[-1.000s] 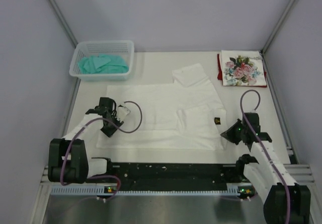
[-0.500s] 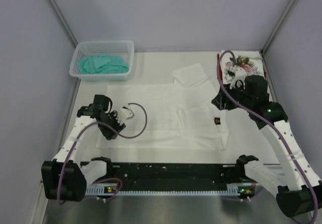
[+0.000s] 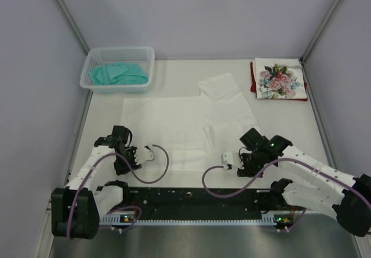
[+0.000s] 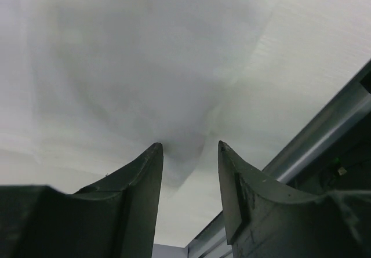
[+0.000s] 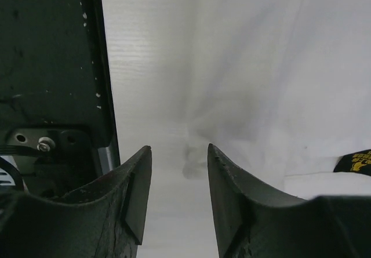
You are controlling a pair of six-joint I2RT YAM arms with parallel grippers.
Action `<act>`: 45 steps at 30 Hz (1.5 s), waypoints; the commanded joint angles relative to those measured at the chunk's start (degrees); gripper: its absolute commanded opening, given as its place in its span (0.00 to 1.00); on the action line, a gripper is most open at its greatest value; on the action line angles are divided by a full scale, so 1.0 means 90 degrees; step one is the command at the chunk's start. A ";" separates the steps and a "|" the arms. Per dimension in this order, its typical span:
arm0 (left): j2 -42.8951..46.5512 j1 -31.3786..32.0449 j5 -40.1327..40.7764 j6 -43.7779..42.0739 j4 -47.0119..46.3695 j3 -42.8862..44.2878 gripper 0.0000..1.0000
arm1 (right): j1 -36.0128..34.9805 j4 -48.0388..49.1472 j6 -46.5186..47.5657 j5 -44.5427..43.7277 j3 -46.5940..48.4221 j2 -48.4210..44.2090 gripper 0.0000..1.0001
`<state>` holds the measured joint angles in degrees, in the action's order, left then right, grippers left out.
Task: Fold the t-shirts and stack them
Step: Fold the flattened tshirt in 1/3 of the way
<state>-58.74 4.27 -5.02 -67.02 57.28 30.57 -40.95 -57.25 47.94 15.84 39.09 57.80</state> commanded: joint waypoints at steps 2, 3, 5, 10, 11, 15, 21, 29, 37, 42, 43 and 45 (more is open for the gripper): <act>0.0062 0.0014 -0.0155 -0.0160 -0.0817 -0.0144 0.42 | -0.0167 0.1008 0.0981 -0.1036 -0.0807 -0.0368 0.43; 0.0072 0.0014 -0.0223 -0.0170 -0.0827 -0.0183 0.40 | -0.0196 0.1097 0.0982 -0.1114 -0.0847 -0.0290 0.43; 0.0052 0.0023 -0.0302 -0.0219 -0.0895 -0.0271 0.35 | -0.0225 0.1176 0.0952 -0.1290 -0.0925 -0.0134 0.46; 0.0013 0.0023 -0.0341 -0.0355 -0.1042 -0.0486 0.17 | -0.0635 0.1312 0.1040 -0.1407 -0.1442 0.0013 0.39; 0.0013 0.0023 -0.0351 -0.0365 -0.1071 -0.0506 0.08 | -0.0665 0.1313 0.1040 -0.1447 -0.1482 0.0042 0.36; 0.0052 0.0023 -0.0438 -0.0414 -0.0994 -0.0467 0.00 | -0.0743 0.0885 0.1049 -0.1651 -0.1287 0.0179 0.08; 0.0179 0.0023 -0.0721 -0.0784 0.0439 0.0069 0.00 | -0.1095 -0.0912 0.1138 -0.1935 -0.0566 0.0316 0.00; 0.0345 0.0033 -0.0751 -0.1225 0.2209 0.0890 0.00 | -0.1114 -0.2446 0.1830 -0.1496 0.0616 0.0462 0.00; 0.0306 0.0053 -0.0449 -0.1411 0.2445 0.0823 0.22 | -0.1319 -0.2642 0.1900 -0.1515 0.0764 0.0462 0.00; 0.0141 0.0053 0.0145 -0.0651 0.1784 0.1250 0.81 | -0.1281 -0.2400 0.1549 -0.1525 0.1075 0.0083 0.62; 0.0034 0.0043 0.0341 -0.0417 0.1539 0.1484 0.82 | -0.1164 -0.1857 0.1364 -0.1467 0.1260 -0.0150 0.66; -0.0259 0.0023 0.0382 0.0101 0.0973 0.2274 0.82 | -0.0677 -0.0764 0.1032 -0.0982 0.1718 -0.0376 0.71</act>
<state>-57.98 4.64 -5.17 -74.41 72.23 41.06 -51.46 -75.11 61.89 1.65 45.58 59.81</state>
